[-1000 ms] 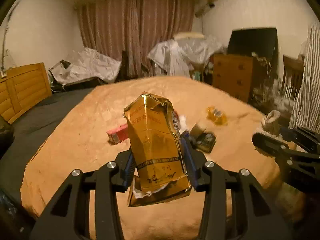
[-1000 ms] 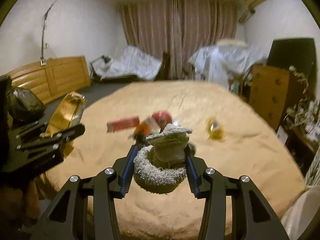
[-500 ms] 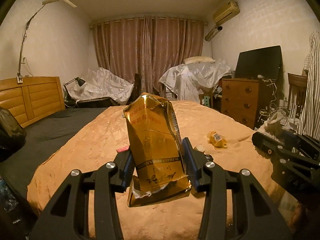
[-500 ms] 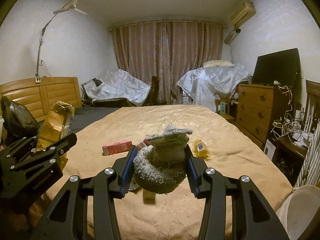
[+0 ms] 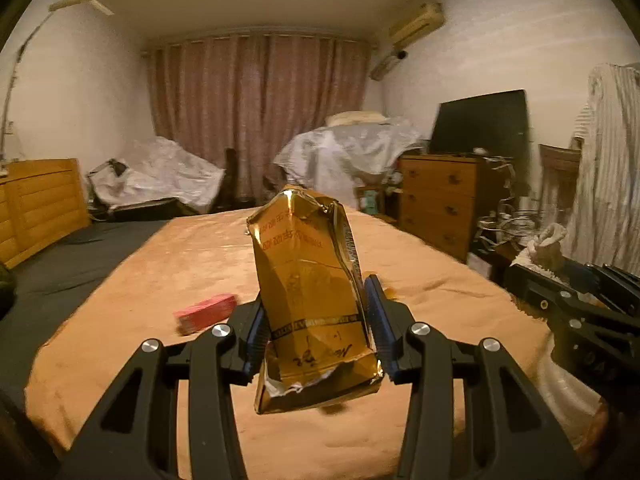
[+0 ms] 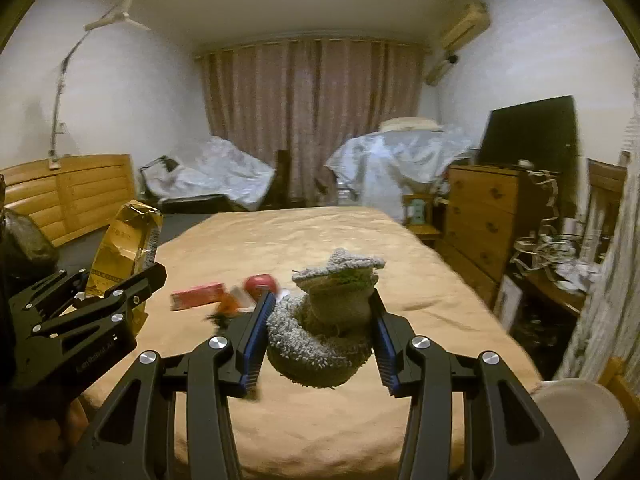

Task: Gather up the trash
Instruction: 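Lift the sock and gold foil bag with both tools and carry them to the bucket, then open both tools to drop the sock and foil bag into the bucket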

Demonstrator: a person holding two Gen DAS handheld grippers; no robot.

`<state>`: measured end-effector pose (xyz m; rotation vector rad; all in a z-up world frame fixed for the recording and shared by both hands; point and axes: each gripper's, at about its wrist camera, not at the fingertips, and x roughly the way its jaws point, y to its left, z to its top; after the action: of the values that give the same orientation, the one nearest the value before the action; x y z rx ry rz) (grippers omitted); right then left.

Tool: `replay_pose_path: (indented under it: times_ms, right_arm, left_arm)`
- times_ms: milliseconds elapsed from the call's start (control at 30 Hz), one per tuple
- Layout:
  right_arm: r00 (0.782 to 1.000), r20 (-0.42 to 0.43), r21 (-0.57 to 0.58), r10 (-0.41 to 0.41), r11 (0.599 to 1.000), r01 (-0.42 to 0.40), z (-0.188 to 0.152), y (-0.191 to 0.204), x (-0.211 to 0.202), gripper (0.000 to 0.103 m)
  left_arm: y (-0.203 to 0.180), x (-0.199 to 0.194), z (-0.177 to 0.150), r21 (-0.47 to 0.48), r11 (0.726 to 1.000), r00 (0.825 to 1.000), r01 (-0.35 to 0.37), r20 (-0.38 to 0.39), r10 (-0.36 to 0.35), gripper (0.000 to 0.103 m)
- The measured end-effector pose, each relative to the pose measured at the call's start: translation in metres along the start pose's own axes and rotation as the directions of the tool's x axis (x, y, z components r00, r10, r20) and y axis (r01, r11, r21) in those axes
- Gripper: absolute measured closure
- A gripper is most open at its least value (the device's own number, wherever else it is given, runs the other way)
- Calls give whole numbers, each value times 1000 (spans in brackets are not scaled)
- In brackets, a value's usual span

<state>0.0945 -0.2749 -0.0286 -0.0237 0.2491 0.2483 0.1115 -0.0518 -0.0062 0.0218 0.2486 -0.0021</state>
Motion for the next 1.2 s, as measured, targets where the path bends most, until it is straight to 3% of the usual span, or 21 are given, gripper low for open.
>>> replay_pose_path:
  times_ms: [233,467,600,667,800,1000,1033,1200]
  right_arm:
    - [992,-25,28,-122,992,123,1,-83,-34,56]
    - [962,-105,58,-253,964,260,-11,-184,-77,56]
    - [939,-178,92,-295,945,314,-24,-243,-93,56]
    - [925,-232,111,-300,937,331,-34,-274,-98,56]
    - [894,-348,144,-281,927,347,-58,-327,-97,56]
    - [860,-467,189,-205,927,324,-81,-374,-75,56]
    - [856,-480,194,-192,928,317,-84,-375,-71,55]
    - [842,-520,216,-144,931,293,-99,-376,-54,55]
  left_arm:
    - [-66,13,6,41,986,987,160,-25,-159,60]
    - [-145,24,2,90,939,942,332,-84,-325,60]
    - [-195,31,-7,114,889,892,443,-151,-425,60]
    - [-218,37,-13,115,859,859,499,-199,-472,60]
    - [-265,53,-34,98,788,767,608,-328,-551,60]
    - [-296,76,-71,61,729,659,682,-484,-576,60]
    - [-299,80,-76,55,724,645,688,-503,-575,60]
    - [-303,91,-87,43,725,627,687,-538,-563,60]
